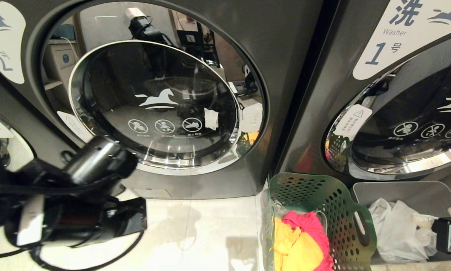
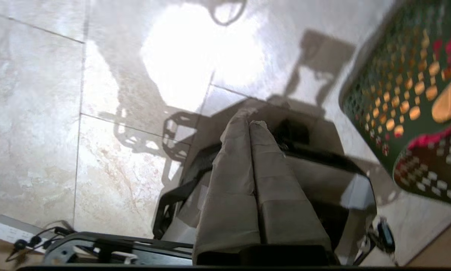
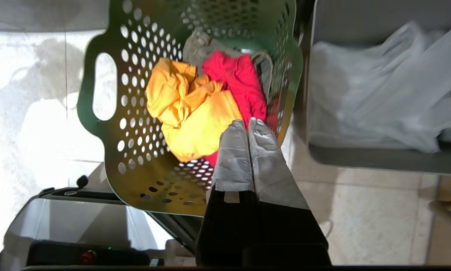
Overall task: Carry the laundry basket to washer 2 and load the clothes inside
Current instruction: Open the lid of the washing machine
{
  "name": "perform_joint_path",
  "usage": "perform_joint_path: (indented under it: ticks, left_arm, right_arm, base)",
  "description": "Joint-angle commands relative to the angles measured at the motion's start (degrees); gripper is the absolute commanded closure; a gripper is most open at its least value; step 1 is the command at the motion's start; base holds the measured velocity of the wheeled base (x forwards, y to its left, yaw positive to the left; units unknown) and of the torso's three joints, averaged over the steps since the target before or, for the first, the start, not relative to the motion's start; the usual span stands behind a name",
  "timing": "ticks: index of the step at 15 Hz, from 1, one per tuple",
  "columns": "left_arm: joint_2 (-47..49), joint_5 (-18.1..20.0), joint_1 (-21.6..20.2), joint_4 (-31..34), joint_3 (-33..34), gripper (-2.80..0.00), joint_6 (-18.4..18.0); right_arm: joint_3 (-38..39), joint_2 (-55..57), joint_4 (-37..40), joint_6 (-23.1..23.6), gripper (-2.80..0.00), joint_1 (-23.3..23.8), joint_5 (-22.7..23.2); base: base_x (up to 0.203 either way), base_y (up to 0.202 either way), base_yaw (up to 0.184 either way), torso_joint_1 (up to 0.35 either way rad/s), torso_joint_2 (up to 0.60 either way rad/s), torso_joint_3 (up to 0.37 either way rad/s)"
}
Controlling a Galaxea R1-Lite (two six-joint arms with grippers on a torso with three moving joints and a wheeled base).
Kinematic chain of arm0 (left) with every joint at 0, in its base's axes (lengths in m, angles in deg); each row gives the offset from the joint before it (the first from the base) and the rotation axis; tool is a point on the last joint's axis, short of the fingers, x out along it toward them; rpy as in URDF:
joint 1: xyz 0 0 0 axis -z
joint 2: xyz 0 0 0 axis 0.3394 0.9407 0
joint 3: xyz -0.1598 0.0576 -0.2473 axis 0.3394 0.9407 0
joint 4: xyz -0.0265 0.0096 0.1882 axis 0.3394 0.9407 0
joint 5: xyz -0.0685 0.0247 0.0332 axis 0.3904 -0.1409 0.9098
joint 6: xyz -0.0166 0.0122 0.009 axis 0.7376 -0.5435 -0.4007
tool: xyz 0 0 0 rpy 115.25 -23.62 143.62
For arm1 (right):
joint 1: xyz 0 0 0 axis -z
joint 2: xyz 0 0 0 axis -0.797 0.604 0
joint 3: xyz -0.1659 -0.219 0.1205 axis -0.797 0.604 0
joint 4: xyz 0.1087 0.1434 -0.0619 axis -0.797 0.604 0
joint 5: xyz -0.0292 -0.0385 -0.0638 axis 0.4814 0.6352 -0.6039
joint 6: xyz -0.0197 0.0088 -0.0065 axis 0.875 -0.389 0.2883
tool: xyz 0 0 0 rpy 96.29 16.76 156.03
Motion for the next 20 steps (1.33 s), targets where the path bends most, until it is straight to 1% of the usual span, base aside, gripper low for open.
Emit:
perform_joint_path:
  ticks: [1,2,3,4,6,8,9,10,11,12,13,14,15,16,17,18,19,20]
  left_arm:
    - [-15.00,-1.11,-10.57,0.02,6.16,0.00,-1.29]
    - [-19.47,-1.55,-14.28,-0.51,9.14,0.00,-2.54]
    - [-24.40,-2.00,-18.13,-1.67,12.27,0.00,-4.57]
    - [-29.59,-2.28,-21.42,-3.47,15.69,0.00,-7.39]
    - [-40.29,-2.66,-24.72,-8.42,24.76,0.00,-14.78]
    - [-51.62,-1.66,-25.88,-13.93,33.91,0.00,-23.38]
    - [-57.91,0.47,-26.18,-17.17,38.82,0.00,-28.24]
    - [-63.12,3.36,-26.45,-22.04,45.81,0.00,-33.16]
    - [-66.06,6.59,-26.67,-28.03,51.44,0.00,-36.68]
    - [-67.35,13.54,-26.86,-32.74,55.42,0.00,-39.20]
    - [-67.20,19.46,-27.06,-33.41,57.00,0.00,-40.82]
    - [-66.43,20.76,-27.55,-32.52,57.06,0.00,-41.88]
    - [-65.89,20.59,-27.93,-32.11,57.12,0.00,-42.64]
    - [-66.07,20.65,-27.93,-32.08,57.13,0.00,-43.02]
    - [-66.03,20.58,-28.52,-31.95,57.06,0.00,-42.72]
    - [-65.40,20.57,-30.21,-31.88,57.00,0.00,-42.59]
    - [-65.32,20.59,-31.65,-31.83,56.97,0.00,-42.87]
    - [-65.98,20.54,-33.17,-31.78,56.96,0.00,-43.24]
  right_arm:
    - [0.65,-14.28,3.41,0.90,0.00,-0.23,-0.04]
    - [1.46,-18.85,5.46,1.28,0.00,-0.26,0.01]
    - [2.72,-24.07,7.56,1.66,0.00,-0.28,0.15]
    - [4.37,-29.31,9.54,2.04,0.00,-0.30,0.43]
    - [9.68,-38.70,12.31,3.04,0.00,-0.31,1.06]
    - [16.14,-45.48,13.31,5.32,0.00,-0.33,1.45]
    - [19.32,-46.51,12.02,7.37,0.00,-0.33,1.54]
    - [20.93,-47.08,8.36,9.36,0.00,-0.33,1.53]
    - [21.01,-47.22,8.32,10.82,0.00,-0.33,1.40]
    - [20.51,-47.22,10.19,11.68,0.00,-0.33,1.11]
    - [19.86,-47.22,13.03,11.81,0.00,-0.33,0.86]
    - [18.99,-47.22,15.73,11.74,0.00,-0.33,-0.55]
    - [18.75,-47.22,16.89,11.50,0.00,-0.33,-3.61]
    - [19.18,-47.21,18.47,10.98,0.00,-0.30,-8.09]
    - [19.30,-47.22,20.57,8.60,0.00,-0.30,-12.17]
    - [19.20,-47.22,21.66,4.80,0.00,-0.32,-12.76]
    - [19.19,-47.22,22.04,4.21,0.00,-0.33,-12.05]
    - [19.23,-47.22,21.92,5.77,0.00,-0.33,-11.28]
  base:
    - [0.000,0.000,0.000,0.000,0.00,0.000]
    - [0.000,0.000,0.000,0.000,0.00,0.000]
    - [0.000,0.000,0.000,0.000,0.00,0.000]
    - [0.000,0.000,0.000,0.000,0.00,0.000]
    - [0.000,0.000,0.000,0.000,0.00,0.000]
    - [0.000,0.000,0.000,0.000,0.00,0.000]
    - [0.000,0.000,0.000,0.000,0.00,0.000]
    - [0.000,0.000,0.000,0.000,0.00,0.000]
    - [0.000,0.000,0.000,0.000,0.00,0.000]
    - [0.000,0.000,0.000,0.000,0.00,0.000]
    - [0.000,0.000,0.000,0.000,0.00,0.000]
    - [0.000,0.000,0.000,0.000,0.00,0.000]
    - [0.000,0.000,0.000,0.000,0.00,0.000]
    - [0.000,0.000,0.000,0.000,0.00,0.000]
    - [0.000,0.000,0.000,0.000,0.00,0.000]
    - [0.000,0.000,0.000,0.000,0.00,0.000]
    - [0.000,0.000,0.000,0.000,0.00,0.000]
    - [0.000,0.000,0.000,0.000,0.00,0.000]
